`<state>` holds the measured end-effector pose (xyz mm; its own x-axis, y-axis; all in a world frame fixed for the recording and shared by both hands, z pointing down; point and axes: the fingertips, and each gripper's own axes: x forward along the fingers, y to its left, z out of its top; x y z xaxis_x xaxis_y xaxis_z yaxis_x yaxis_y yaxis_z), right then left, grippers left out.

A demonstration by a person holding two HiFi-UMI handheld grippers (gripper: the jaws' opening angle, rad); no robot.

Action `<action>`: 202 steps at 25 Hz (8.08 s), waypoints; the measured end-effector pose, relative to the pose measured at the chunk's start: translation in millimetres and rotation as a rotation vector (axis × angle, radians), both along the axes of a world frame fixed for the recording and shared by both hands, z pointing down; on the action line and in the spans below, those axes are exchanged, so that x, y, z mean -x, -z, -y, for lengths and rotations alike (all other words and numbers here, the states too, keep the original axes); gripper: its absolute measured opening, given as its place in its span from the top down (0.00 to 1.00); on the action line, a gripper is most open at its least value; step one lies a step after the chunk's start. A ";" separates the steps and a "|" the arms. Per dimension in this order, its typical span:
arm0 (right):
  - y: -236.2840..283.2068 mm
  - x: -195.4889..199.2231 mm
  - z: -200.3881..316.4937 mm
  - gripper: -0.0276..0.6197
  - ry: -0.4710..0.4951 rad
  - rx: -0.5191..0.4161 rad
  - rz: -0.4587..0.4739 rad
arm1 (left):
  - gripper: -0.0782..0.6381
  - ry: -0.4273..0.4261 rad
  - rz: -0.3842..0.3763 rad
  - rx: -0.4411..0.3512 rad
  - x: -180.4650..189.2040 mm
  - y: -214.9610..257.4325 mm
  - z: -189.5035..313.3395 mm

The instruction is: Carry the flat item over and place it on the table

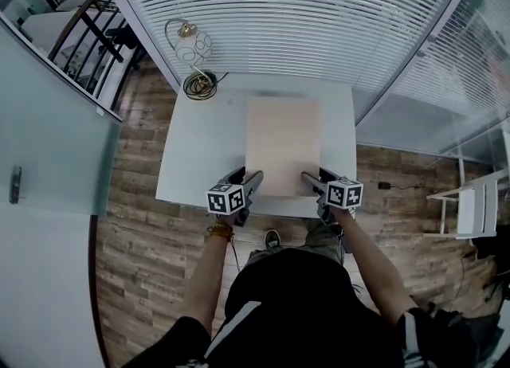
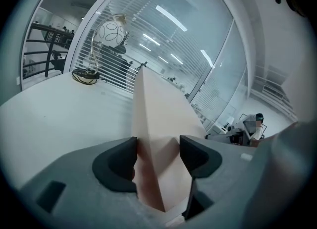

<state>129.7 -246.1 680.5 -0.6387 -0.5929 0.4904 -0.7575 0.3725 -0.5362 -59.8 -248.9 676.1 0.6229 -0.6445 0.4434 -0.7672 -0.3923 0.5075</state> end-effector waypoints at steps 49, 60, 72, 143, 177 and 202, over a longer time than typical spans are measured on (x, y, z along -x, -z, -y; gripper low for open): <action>-60.0 -3.6 -17.0 0.51 -0.013 0.207 0.021 | 0.51 0.039 -0.003 0.186 2.9 -57.9 -13.0; -67.2 -2.6 -18.9 0.51 0.011 0.216 0.004 | 0.51 0.026 0.026 0.194 0.5 -61.8 -13.4; -67.6 -2.5 -17.1 0.51 0.013 0.230 0.035 | 0.50 0.032 0.040 0.193 1.9 -61.2 -11.6; 227.2 23.7 8.4 0.50 0.123 -0.614 -0.102 | 0.59 -0.020 0.166 -0.741 -71.7 270.5 -0.8; 348.8 27.3 -24.8 0.73 0.036 -1.025 -0.173 | 0.83 0.083 0.173 -0.917 -65.1 333.8 -28.6; 315.1 16.1 -39.2 0.92 -0.020 -0.992 -0.191 | 0.85 0.060 0.168 -0.871 -60.8 301.6 -30.3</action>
<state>113.7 -206.9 365.4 -0.5862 -0.7985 -0.1373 -0.8095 0.5702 0.1401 1.0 -218.6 374.5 0.5478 -0.8254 -0.1366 -0.8365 -0.5430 -0.0733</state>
